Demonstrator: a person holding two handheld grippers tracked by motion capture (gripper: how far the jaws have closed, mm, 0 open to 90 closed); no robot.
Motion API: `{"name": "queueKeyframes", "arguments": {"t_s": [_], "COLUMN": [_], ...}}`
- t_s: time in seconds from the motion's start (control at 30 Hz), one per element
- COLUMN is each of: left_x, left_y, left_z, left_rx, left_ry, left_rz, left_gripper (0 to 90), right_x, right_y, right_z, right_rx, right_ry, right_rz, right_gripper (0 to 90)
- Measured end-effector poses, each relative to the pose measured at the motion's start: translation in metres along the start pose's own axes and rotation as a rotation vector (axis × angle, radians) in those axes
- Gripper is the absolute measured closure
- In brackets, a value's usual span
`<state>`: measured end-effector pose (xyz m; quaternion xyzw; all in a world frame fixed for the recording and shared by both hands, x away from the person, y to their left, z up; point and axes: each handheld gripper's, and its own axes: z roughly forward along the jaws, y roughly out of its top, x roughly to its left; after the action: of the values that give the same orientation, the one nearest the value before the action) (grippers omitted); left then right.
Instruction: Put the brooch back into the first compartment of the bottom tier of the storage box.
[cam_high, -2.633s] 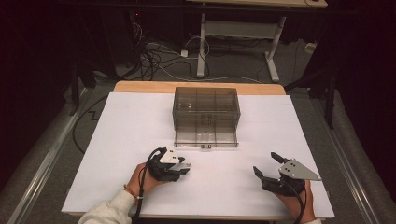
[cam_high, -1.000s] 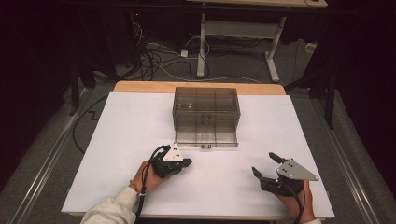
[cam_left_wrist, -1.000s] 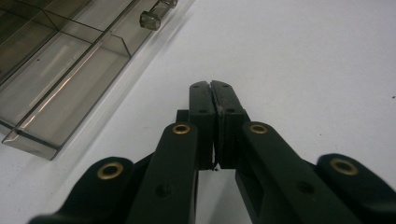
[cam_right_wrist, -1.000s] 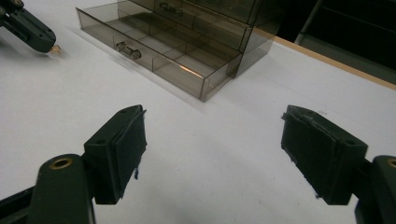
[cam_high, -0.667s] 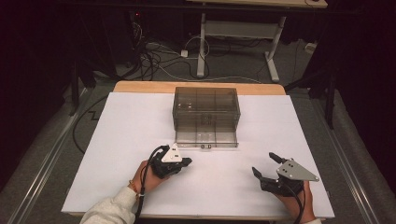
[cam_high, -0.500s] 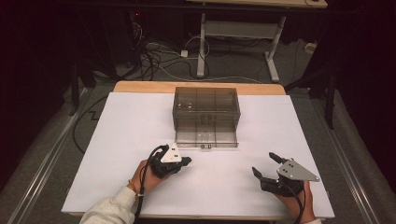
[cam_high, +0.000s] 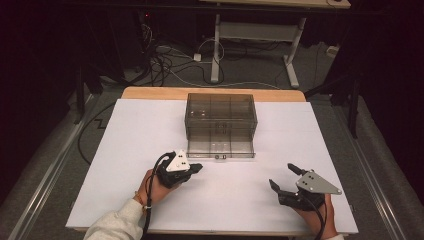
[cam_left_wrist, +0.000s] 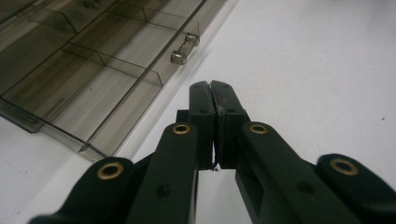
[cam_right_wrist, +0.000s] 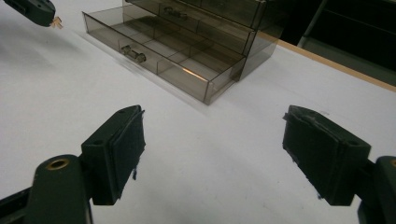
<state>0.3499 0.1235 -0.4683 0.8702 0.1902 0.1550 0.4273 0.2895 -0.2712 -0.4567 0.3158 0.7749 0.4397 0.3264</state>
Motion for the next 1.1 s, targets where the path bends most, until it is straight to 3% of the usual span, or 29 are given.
{"name": "queueKeyframes", "arguments": {"t_s": [0.6, 1.1], "left_x": [0.008, 0.021], "left_y": [0.004, 0.017], "left_z": [-0.009, -0.009], "left_rx": [-0.042, -0.047], "left_ry": [0.032, 0.037], "left_rz": [-0.023, -0.023], "left_gripper": [86.4, 86.4], "right_x": [0.002, 0.003], "right_y": [0.000, 0.000], "right_z": [0.001, 0.001], "right_rx": [-0.005, -0.001], "right_ry": [0.000, 0.000], "right_rz": [0.003, 0.004], "right_gripper": [18.5, 18.6]}}
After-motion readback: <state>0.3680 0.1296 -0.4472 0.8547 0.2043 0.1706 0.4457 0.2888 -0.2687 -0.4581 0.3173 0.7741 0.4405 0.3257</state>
